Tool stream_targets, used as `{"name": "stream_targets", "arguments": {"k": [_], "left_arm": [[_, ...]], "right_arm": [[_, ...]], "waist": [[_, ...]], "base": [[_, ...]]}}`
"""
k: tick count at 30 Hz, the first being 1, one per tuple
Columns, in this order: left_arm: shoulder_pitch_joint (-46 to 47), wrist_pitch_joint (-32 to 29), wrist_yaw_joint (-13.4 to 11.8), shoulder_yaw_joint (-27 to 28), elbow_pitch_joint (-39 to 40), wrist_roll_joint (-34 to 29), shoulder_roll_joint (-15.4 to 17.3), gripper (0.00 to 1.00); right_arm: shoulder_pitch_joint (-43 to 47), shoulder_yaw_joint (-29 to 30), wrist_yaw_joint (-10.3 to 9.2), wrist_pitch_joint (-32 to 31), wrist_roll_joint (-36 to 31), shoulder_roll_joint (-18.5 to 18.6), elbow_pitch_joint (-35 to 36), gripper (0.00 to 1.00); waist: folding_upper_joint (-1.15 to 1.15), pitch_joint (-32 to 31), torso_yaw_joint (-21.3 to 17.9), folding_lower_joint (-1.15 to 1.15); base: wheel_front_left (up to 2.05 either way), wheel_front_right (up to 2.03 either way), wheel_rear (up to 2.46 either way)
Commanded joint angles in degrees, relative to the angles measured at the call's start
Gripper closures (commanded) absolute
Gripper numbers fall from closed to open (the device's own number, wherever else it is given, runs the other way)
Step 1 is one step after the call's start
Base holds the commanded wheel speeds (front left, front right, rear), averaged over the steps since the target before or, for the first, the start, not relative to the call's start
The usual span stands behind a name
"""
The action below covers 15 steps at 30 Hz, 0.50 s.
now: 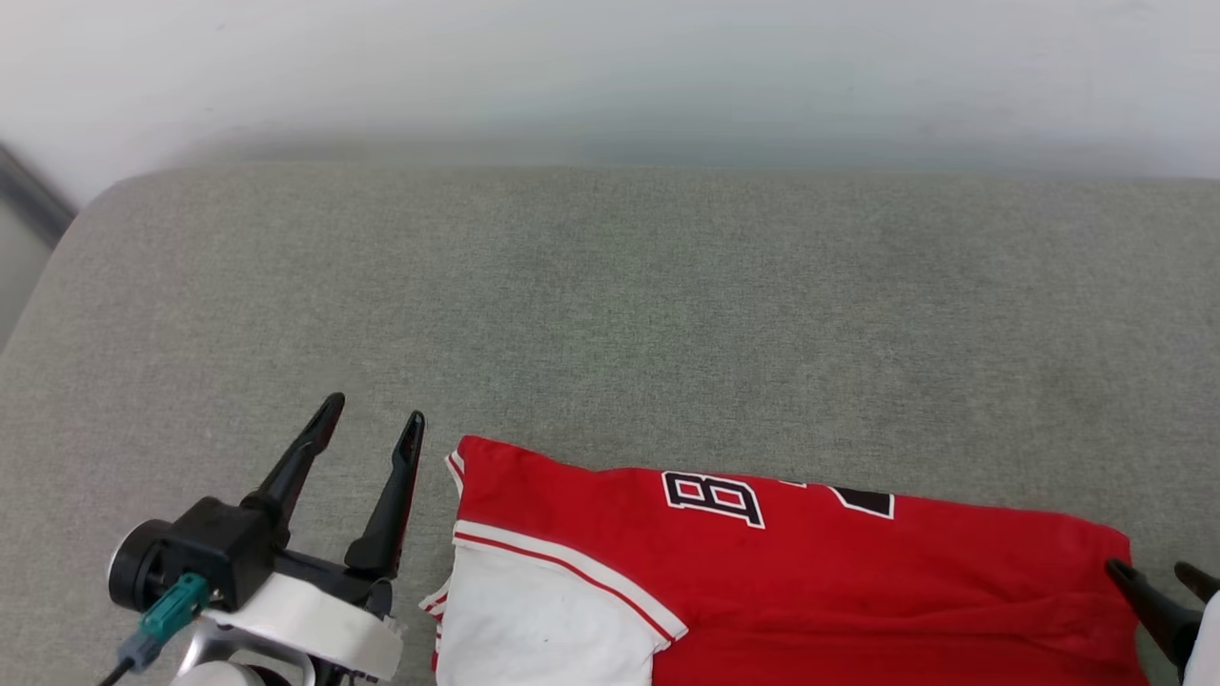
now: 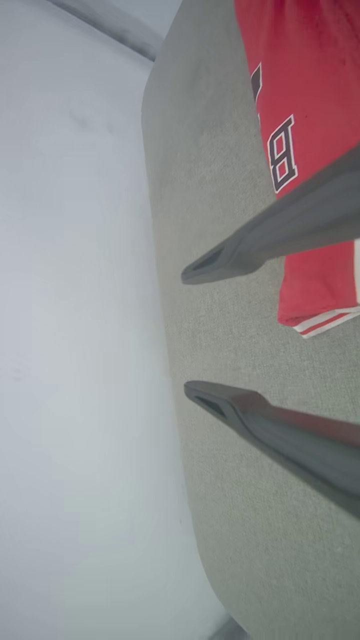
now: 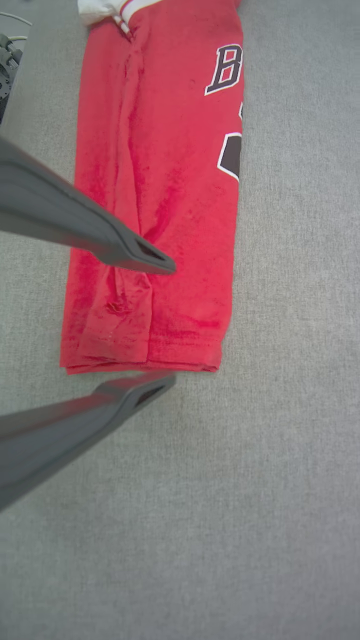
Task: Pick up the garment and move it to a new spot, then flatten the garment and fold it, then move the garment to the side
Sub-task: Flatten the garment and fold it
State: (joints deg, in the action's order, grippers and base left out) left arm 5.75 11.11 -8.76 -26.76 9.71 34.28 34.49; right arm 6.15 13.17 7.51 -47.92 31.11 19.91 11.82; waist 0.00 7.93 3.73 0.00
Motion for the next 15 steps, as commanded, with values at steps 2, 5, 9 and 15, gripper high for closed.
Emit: {"name": "stream_targets", "arguments": {"k": [2,5,9,15], "left_arm": [[-0.76,2.95,-0.66,1.46,-1.15,-1.35,-2.16,0.00],[-1.53,4.01,-0.24,4.36,-1.44,-3.50,-4.35,0.00],[-2.57,4.14,2.26,9.23,1.12,-10.15,-8.44,0.00],[-4.07,4.10,6.45,14.16,1.37,-15.68,-13.08,0.00]], "right_arm": [[-0.25,2.51,-0.04,1.46,-2.38,-3.41,-2.46,0.00],[-1.23,5.25,-0.04,2.63,-4.51,-6.76,-5.44,0.00],[-2.45,6.85,-0.04,3.94,-5.52,-9.81,-8.96,0.00],[-4.17,6.80,-0.04,5.71,-5.53,-11.29,-13.43,0.00]], "waist": [[0.00,0.64,0.34,0.00],[0.00,1.59,0.58,0.00],[0.00,3.56,1.05,0.00],[0.00,5.19,1.47,0.00]], "base": [[0.00,0.00,0.00],[0.00,0.00,0.00],[0.00,0.00,0.00],[0.00,0.00,0.00]]}}
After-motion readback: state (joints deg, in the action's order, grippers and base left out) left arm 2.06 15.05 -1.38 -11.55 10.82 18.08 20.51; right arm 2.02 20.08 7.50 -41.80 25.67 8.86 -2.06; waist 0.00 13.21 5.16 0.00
